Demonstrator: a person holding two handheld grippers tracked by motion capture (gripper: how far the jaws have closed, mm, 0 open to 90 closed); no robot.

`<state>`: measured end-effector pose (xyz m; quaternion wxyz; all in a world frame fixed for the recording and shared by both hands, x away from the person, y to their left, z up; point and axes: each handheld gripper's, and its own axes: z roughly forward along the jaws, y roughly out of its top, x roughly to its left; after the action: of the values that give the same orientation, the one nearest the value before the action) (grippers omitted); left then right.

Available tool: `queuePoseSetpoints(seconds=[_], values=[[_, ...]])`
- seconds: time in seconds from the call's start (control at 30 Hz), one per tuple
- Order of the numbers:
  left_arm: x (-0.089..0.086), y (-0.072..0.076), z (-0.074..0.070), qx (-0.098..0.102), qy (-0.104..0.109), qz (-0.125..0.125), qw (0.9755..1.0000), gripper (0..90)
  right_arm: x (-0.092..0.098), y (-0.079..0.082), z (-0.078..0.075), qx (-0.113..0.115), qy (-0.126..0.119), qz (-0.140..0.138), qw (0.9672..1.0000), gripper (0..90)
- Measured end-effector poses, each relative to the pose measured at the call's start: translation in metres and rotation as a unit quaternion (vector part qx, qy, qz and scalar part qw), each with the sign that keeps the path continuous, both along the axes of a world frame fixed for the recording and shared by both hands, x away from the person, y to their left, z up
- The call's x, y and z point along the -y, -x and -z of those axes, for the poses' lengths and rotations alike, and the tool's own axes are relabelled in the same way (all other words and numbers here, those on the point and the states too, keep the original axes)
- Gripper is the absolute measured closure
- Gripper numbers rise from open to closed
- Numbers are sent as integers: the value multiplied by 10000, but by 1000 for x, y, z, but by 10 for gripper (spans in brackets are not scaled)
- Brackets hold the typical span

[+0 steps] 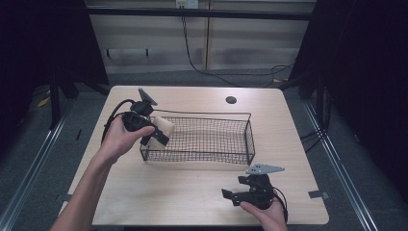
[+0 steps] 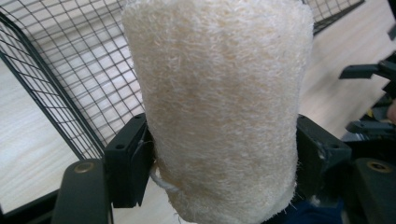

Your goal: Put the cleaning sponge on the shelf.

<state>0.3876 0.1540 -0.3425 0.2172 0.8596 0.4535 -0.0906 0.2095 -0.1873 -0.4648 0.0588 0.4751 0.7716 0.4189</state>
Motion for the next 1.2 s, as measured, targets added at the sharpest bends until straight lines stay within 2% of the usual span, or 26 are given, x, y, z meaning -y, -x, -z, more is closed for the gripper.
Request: queuePoseSetpoints(seconds=[0.07,0.2,0.5,0.67,0.77,0.87,0.93,1.03,1.2], values=[[2,-2,3,1,-79,-54,10000,301,0,0,0,10,-7,-12,10000,158],[3,-5,5,3,-37,-165,9999,301,-1,0,0,-25,-9,-19,10000,159],[5,-14,9,-181,-56,-474,9987,301,-1,0,0,-26,-35,-27,10000,161],[8,-15,11,-190,-102,-532,9984,301,-1,0,0,-33,-33,-28,10000,161],[9,-16,14,-165,-213,-615,9977,301,-1,0,0,-21,-18,-37,10000,162],[9,-18,18,-231,-233,-807,9962,301,-1,0,0,-28,-21,-38,10000,162],[9,-19,20,-209,-327,-806,9960,301,-1,0,0,-26,-16,-34,10000,162],[10,-19,21,-257,-248,-848,9958,301,-1,0,0,-39,-17,-46,10000,162],[9,-22,26,-302,-327,-937,9946,301,-1,0,0,-20,4,-56,10000,162]])
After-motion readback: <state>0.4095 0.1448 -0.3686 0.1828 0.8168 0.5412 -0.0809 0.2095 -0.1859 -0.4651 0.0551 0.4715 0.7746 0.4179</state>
